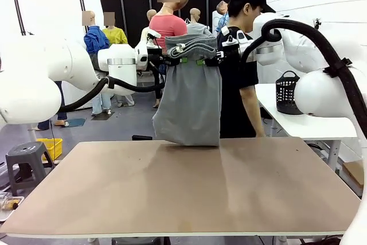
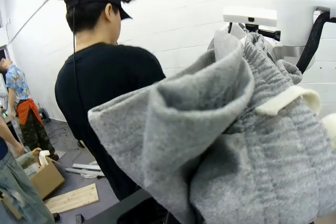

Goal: Fold the training pants.
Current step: Fold the Training pants in half.

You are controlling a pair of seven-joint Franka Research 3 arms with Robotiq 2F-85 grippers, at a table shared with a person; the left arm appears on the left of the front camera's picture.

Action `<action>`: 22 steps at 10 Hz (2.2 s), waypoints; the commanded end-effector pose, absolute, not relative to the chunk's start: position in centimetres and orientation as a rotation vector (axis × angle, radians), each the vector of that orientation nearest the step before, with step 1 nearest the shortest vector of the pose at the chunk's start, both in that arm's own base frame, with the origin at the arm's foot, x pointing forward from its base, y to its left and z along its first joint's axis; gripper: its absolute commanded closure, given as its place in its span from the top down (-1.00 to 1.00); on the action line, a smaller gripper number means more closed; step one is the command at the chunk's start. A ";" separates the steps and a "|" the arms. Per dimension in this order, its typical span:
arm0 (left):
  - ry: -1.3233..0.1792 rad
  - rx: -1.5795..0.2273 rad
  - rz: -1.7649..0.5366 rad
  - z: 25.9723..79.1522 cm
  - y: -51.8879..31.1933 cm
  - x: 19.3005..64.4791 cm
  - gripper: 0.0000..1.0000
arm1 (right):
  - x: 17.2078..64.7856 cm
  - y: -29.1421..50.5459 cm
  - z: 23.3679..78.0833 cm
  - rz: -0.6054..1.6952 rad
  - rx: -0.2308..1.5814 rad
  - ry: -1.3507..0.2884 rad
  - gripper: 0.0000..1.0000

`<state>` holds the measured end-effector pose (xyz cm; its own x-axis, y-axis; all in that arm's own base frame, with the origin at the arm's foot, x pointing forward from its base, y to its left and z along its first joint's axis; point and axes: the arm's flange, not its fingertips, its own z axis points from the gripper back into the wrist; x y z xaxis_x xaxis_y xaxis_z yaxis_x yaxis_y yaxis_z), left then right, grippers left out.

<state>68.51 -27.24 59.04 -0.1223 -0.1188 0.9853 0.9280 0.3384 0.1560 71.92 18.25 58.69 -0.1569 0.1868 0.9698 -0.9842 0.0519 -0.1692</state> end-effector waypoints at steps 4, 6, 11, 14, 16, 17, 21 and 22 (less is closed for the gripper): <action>-1.265 -0.967 -1.052 56.2 -26.5 67.5 -1.00 | 69.2 19.0 54.7 1.327 1.093 -1.041 -1.00; -1.115 -1.089 -1.034 54.8 -25.2 64.8 -1.00 | 67.1 18.6 52.7 1.201 1.172 -0.890 -1.00; -0.907 -1.257 -0.965 48.8 -22.9 57.5 -1.00 | 61.7 16.5 47.2 1.005 1.259 -0.609 -1.00; -0.892 -1.254 -0.901 48.5 -22.9 55.8 -1.00 | 61.0 16.9 46.7 1.028 1.235 -0.596 -1.00; -0.864 -1.256 -0.954 46.3 -25.1 56.7 -1.00 | 60.8 19.0 45.7 1.012 1.319 -0.582 -1.00; -0.864 -1.256 -0.954 46.3 -25.1 56.7 -1.00 | 60.8 19.0 45.7 1.012 1.319 -0.582 -1.00; -0.777 -1.282 -0.884 44.6 -24.8 54.9 -1.00 | 59.8 18.9 43.9 0.957 1.360 -0.505 -1.00; -0.705 -1.332 -0.833 43.5 -24.3 53.5 -1.00 | 59.4 18.7 42.4 0.910 1.375 -0.446 -1.00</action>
